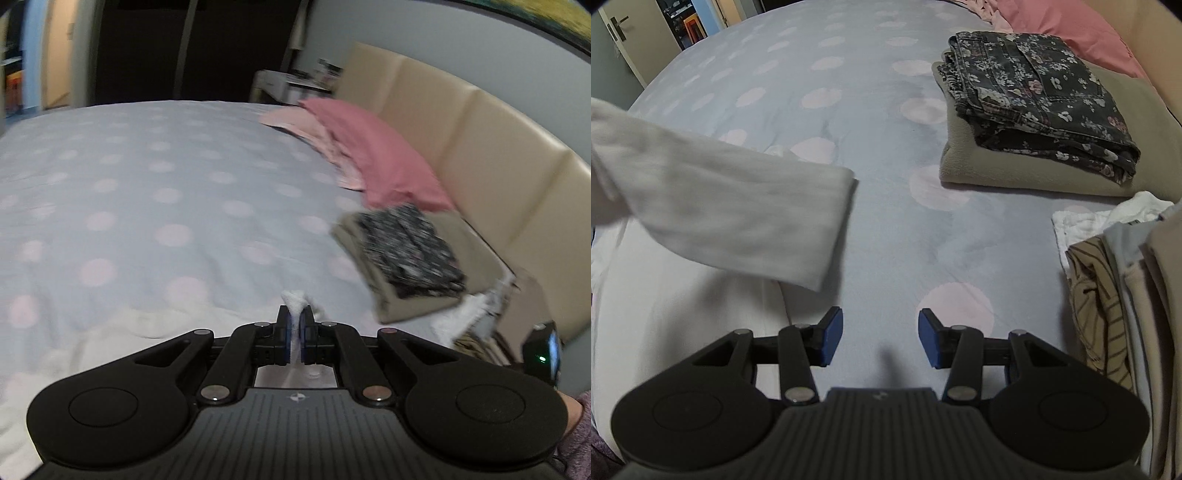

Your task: Fold clothes

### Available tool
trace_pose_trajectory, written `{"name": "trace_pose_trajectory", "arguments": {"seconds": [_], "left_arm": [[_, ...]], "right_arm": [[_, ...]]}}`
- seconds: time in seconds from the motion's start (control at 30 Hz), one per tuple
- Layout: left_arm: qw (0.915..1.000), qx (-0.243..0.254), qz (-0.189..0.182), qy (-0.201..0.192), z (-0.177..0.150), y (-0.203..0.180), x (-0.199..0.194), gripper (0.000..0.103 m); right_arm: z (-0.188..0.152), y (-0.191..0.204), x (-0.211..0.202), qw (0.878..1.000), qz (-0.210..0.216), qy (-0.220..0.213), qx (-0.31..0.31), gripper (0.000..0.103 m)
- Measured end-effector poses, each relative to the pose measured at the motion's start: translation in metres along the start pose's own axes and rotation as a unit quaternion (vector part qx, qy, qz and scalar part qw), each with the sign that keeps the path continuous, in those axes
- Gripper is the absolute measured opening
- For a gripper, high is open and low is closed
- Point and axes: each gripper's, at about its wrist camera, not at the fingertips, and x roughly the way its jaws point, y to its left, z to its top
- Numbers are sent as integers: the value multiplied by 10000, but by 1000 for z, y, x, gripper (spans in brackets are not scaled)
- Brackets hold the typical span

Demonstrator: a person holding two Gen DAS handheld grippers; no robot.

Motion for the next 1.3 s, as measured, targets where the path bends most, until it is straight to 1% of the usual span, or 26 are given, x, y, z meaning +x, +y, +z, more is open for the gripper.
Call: {"name": "trace_pose_trajectory", "arguments": {"seconds": [0.1,0.2,0.27,0.3,0.37,0.53,0.63,0.73,0.77,0.83,0.97,1.07,1.17,1.2,1.27,1.3], "left_arm": [[9994,-226,259,-78,-1,37,-16,2],[9980,-457,429,-86,-9,71,-29,2],[9965,-583,602,-36,-16,91,-30,2],[9954,-659,693,16,-20,104,-31,2],[9931,-803,840,179,-31,125,-24,2],[9853,-1102,1102,708,-61,169,5,2],[9805,-1137,1226,1029,-73,183,16,2],[9777,-1206,1276,1152,-78,192,21,3],[9769,-1227,1288,1183,-79,195,23,3],[9759,-1220,1351,1199,-78,199,26,3],[9697,-1356,1603,1247,-83,219,33,14],[9648,-1443,1870,1152,-84,235,28,14],[9612,-1576,2009,1041,-85,249,19,15],[9610,-1612,1993,1032,-85,251,17,15],[9635,-1658,1802,1083,-86,251,13,16],[9660,-1628,1668,1115,-87,247,12,20]], "right_arm": [[4,8,5,9999,46,4,-97,49],[8,19,10,9996,146,-43,-236,48],[11,28,15,9992,235,-65,-322,47],[12,33,18,9989,293,-78,-351,47],[16,41,26,9984,386,-64,-406,36],[27,60,45,9979,504,-20,-415,35],[34,72,54,9976,579,-8,-384,35],[41,82,64,9975,660,19,-268,35],[45,84,66,9977,624,-13,-253,35],[55,87,71,9980,601,-79,-193,35],[74,86,84,9978,616,-111,219,35],[84,86,92,9980,489,-96,389,35],[91,86,97,9977,484,-92,463,36],[92,85,99,9977,489,-79,466,36],[94,85,102,9976,494,-51,472,36],[95,84,104,9977,476,-28,486,36]]}}
